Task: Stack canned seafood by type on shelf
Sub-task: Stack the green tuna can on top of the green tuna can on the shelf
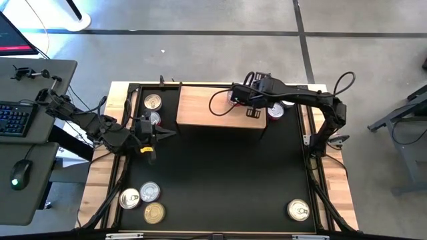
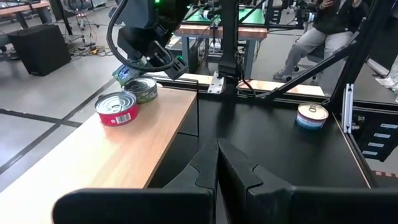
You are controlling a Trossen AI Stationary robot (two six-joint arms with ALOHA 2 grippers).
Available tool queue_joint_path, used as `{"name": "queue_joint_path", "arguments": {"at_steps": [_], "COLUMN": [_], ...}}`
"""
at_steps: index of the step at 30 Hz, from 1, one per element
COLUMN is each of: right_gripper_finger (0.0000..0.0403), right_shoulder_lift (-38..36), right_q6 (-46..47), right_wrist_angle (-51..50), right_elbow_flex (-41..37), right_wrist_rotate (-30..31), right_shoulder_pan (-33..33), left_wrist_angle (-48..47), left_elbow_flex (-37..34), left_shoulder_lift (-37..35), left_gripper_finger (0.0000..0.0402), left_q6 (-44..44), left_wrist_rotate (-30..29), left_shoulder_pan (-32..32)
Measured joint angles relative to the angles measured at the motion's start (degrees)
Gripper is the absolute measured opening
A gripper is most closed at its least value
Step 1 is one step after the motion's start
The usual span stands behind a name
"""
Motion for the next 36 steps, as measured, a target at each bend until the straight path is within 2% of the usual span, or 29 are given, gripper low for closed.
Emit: {"name": "queue_joint_path", "arguments": {"at_steps": [8, 15, 20, 30, 36], "right_gripper_finger": [0.0161, 0.023, 0.0272, 0.0277, 0.0277], "right_shoulder_lift": [0.0, 0.2, 0.2, -0.1, -1.8], "right_q6": [1.0, 2.3, 1.9, 1.6, 1.5], "right_wrist_angle": [-0.2, -1.6, -1.8, -4.0, -2.2], "right_elbow_flex": [0.0, -0.1, -0.1, -0.1, 0.0], "right_wrist_rotate": [-1.6, -9.1, -9.1, -9.2, -15.4], "right_shoulder_pan": [0.0, 0.0, 0.4, 2.1, 4.4], "left_wrist_angle": [0.0, 0.0, 0.0, 0.0, 0.0], "left_elbow_flex": [0.0, 0.0, 0.0, 0.0, 0.0], "left_shoulder_lift": [0.0, 0.0, 0.0, 0.0, 0.0], "left_gripper_finger": [0.0, 0.0, 0.0, 0.0, 0.0], "left_q6": [0.0, 0.0, 0.0, 0.1, 1.1], "left_wrist_rotate": [0.0, 0.0, 0.0, 0.0, 0.0], "left_shoulder_pan": [0.0, 0.0, 0.0, 0.0, 0.0]}}
